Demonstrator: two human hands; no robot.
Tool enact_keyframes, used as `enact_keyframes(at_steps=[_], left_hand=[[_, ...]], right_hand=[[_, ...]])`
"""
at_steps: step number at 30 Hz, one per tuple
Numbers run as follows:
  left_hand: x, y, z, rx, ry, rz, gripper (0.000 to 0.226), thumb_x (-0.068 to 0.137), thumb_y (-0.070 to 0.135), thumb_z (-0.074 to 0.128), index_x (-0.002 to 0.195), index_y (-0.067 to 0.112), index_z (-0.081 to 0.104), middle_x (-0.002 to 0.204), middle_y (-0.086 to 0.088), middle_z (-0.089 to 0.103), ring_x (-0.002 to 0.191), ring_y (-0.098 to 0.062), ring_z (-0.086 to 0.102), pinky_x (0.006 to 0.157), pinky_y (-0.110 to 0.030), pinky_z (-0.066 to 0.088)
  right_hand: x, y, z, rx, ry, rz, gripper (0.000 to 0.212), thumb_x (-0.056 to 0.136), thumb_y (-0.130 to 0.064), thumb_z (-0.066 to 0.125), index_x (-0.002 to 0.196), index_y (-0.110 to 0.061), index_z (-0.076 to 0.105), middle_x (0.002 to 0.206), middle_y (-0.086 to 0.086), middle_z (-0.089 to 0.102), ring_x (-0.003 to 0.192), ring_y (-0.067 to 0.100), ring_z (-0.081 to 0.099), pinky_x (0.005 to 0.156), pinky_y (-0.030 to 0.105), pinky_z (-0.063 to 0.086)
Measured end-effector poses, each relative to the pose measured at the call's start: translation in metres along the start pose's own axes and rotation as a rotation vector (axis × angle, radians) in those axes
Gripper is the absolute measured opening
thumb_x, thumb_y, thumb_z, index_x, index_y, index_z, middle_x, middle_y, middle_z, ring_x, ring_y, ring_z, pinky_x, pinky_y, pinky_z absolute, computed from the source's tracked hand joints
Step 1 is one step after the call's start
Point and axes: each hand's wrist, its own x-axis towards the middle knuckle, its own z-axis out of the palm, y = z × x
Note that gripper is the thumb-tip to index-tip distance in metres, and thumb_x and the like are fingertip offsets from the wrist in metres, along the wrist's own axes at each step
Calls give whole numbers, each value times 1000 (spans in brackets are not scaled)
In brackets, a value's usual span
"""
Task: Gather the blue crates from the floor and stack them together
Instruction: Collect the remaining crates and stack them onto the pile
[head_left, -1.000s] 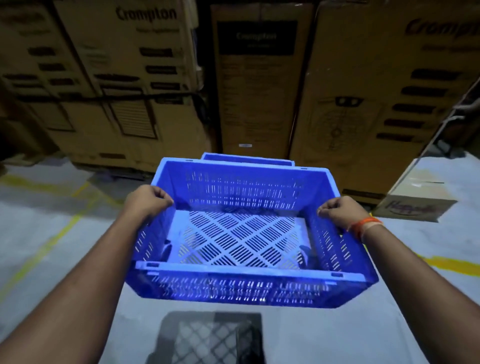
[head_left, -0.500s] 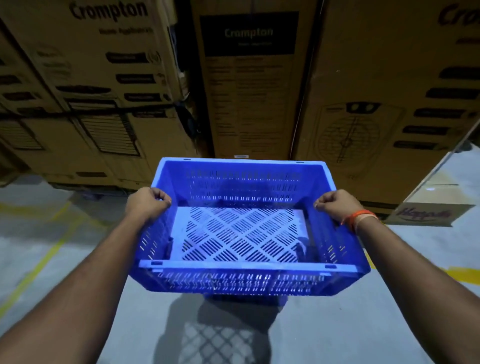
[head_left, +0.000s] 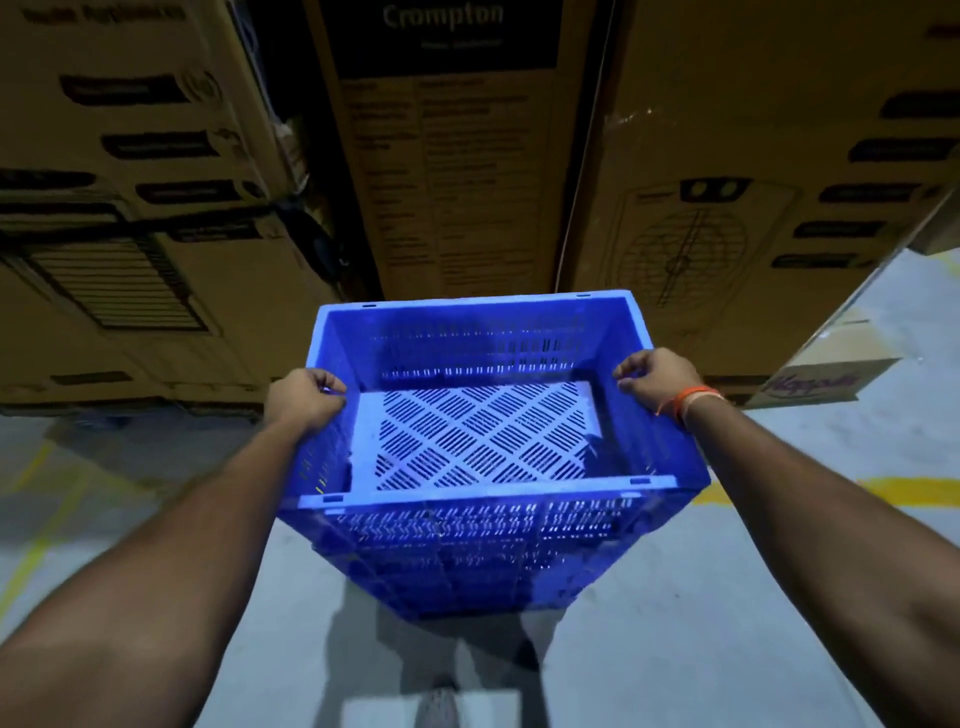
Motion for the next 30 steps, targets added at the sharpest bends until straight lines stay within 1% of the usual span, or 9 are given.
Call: enact_keyframes(at_steps=[1, 3, 7, 10, 14, 19, 23, 28, 30], left_hand=[[4, -5, 6, 33, -10, 5, 6, 76, 21, 72, 82, 23, 73, 82, -3, 74, 83, -27, 69, 76, -30, 54], [11, -10, 12, 88, -10, 16, 9, 74, 22, 71, 83, 24, 73, 82, -4, 73, 84, -28, 68, 75, -31, 54], [21, -13, 10, 119, -89, 41, 11, 77, 21, 72, 86, 24, 75, 81, -5, 73, 79, -27, 66, 70, -28, 48], [22, -15, 8, 138, -98, 66, 12, 76, 20, 71, 87, 25, 75, 79, -6, 72, 77, -26, 64, 69, -26, 45], [18, -17, 7, 177, -85, 72, 11, 77, 20, 71, 87, 24, 75, 83, -7, 72, 81, -27, 66, 73, -28, 50], [14, -23, 7, 196, -47, 73, 8, 78, 23, 71, 85, 23, 75, 82, -7, 73, 82, -29, 67, 74, -31, 52], [15, -28, 6, 189, -39, 56, 8, 78, 23, 71, 85, 22, 74, 78, -6, 72, 78, -27, 65, 68, -29, 46], [16, -27, 6, 172, -38, 65, 8, 80, 23, 71, 86, 21, 75, 82, -5, 72, 86, -26, 66, 75, -28, 47], [15, -26, 5, 164, -30, 62, 10, 79, 23, 71, 86, 22, 76, 79, -3, 70, 88, -26, 68, 76, -27, 47]], right_hand=[[3, -2, 4, -20, 8, -2, 7, 79, -17, 69, 82, -22, 73, 69, -5, 63, 64, 14, 60, 68, 21, 43], [12, -4, 8, -72, 16, 5, 14, 78, -14, 66, 84, -25, 73, 79, 1, 66, 73, 21, 65, 67, 20, 45], [26, -7, 8, -167, -6, 19, 31, 73, -8, 55, 87, -29, 73, 93, 6, 72, 63, 21, 65, 65, 28, 57], [26, -8, 7, -190, -22, 24, 32, 73, -6, 57, 87, -31, 71, 99, 7, 69, 69, 19, 63, 60, 24, 49], [25, -12, 6, -160, -84, 30, 30, 76, -4, 61, 91, -29, 71, 95, 8, 66, 63, 18, 64, 49, 19, 45], [24, -16, 10, -158, -61, -11, 28, 77, -5, 63, 94, -24, 73, 98, 8, 67, 72, 23, 65, 60, 24, 46], [26, -24, 8, -156, -60, -19, 27, 76, -4, 61, 91, -24, 73, 86, 6, 66, 60, 19, 63, 51, 21, 46], [21, -13, 22, -142, -8, 8, 21, 74, -8, 62, 81, -26, 71, 88, 4, 69, 66, 19, 63, 58, 21, 45], [21, -8, 26, -128, 2, 4, 19, 75, -10, 64, 82, -25, 71, 87, 5, 67, 63, 19, 63, 55, 20, 45]])
